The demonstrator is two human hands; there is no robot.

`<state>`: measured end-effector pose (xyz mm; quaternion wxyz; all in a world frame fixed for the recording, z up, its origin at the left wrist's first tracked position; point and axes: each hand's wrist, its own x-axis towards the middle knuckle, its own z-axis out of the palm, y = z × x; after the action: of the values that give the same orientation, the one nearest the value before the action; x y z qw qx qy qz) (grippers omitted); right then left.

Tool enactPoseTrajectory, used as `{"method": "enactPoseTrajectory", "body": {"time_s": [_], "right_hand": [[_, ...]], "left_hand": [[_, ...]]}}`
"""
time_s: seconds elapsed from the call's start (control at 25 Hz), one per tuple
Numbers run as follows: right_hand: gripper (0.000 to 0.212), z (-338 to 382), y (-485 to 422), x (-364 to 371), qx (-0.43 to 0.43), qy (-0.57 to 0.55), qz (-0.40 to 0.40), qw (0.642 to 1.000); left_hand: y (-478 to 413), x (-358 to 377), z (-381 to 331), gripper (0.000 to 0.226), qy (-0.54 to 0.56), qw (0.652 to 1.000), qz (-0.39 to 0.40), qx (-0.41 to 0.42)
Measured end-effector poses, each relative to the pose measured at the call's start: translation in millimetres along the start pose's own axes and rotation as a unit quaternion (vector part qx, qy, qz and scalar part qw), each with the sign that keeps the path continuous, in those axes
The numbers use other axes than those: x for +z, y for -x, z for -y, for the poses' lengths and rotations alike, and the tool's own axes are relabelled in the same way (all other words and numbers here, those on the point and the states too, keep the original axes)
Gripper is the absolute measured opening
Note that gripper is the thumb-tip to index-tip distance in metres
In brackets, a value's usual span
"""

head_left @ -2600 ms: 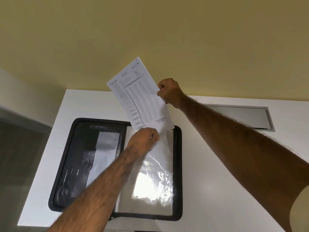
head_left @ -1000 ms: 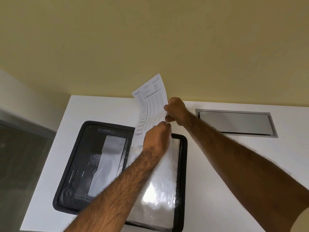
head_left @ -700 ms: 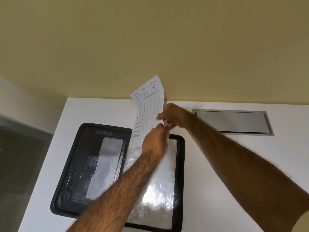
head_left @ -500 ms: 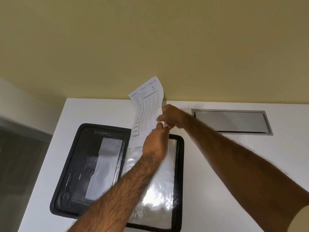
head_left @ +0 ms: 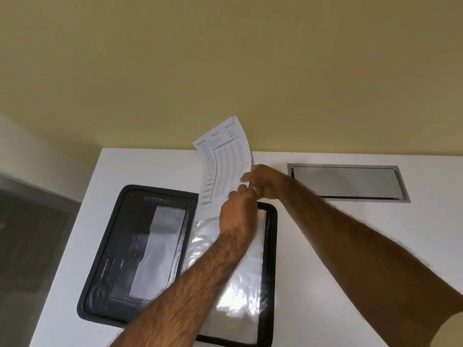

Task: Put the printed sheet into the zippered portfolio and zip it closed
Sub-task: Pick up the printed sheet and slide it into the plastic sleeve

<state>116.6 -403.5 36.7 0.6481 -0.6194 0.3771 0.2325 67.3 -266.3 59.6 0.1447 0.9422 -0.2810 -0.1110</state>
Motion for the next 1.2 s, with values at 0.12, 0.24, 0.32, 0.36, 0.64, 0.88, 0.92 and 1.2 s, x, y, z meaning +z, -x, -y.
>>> {"method": "enactPoseTrajectory", "body": {"time_s": [0.12, 0.24, 0.32, 0.36, 0.64, 0.88, 0.92, 1.2], "right_hand": [[0.045, 5.8, 1.8, -1.5, 0.015, 0.02, 0.022, 0.999], [0.047, 13.5, 5.1, -0.9, 0.031, 0.038, 0.063, 0.997], [0.048, 15.7, 4.7, -2.4, 0.047, 0.029, 0.089, 0.995], [0.048, 15.4, 5.1, -3.5, 0.056, 0.024, 0.105, 0.993], [0.053, -3.8, 0.0, -10.1, 0.099, 0.002, 0.135, 0.986], [0.053, -6.9, -5.1, -7.3, 0.05, -0.027, 0.077, 0.995], [0.053, -6.1, -4.1, -7.3, 0.054, -0.026, 0.078, 0.995], [0.038, -2.6, -3.2, -16.9, 0.078, 0.072, 0.103, 0.989]], "left_hand": [[-2.2, -4.2, 6.1, 0.028, -0.006, 1.0, -0.001, 0.006], [-2.8, -6.8, 9.9, 0.034, -0.005, 1.0, -0.008, 0.011], [-0.8, -7.1, 9.9, 0.035, -0.005, 1.0, -0.012, 0.016], [1.0, -6.3, 9.3, 0.034, -0.008, 1.0, -0.011, 0.02], [10.3, -1.1, 4.3, 0.034, -0.006, 1.0, 0.023, 0.009], [10.6, -1.4, 6.2, 0.041, -0.026, 0.999, 0.002, 0.044], [10.7, -1.0, 6.4, 0.038, -0.02, 0.999, 0.004, 0.041], [-17.6, -2.5, 8.6, 0.027, 0.024, 0.997, 0.066, 0.017]]}}
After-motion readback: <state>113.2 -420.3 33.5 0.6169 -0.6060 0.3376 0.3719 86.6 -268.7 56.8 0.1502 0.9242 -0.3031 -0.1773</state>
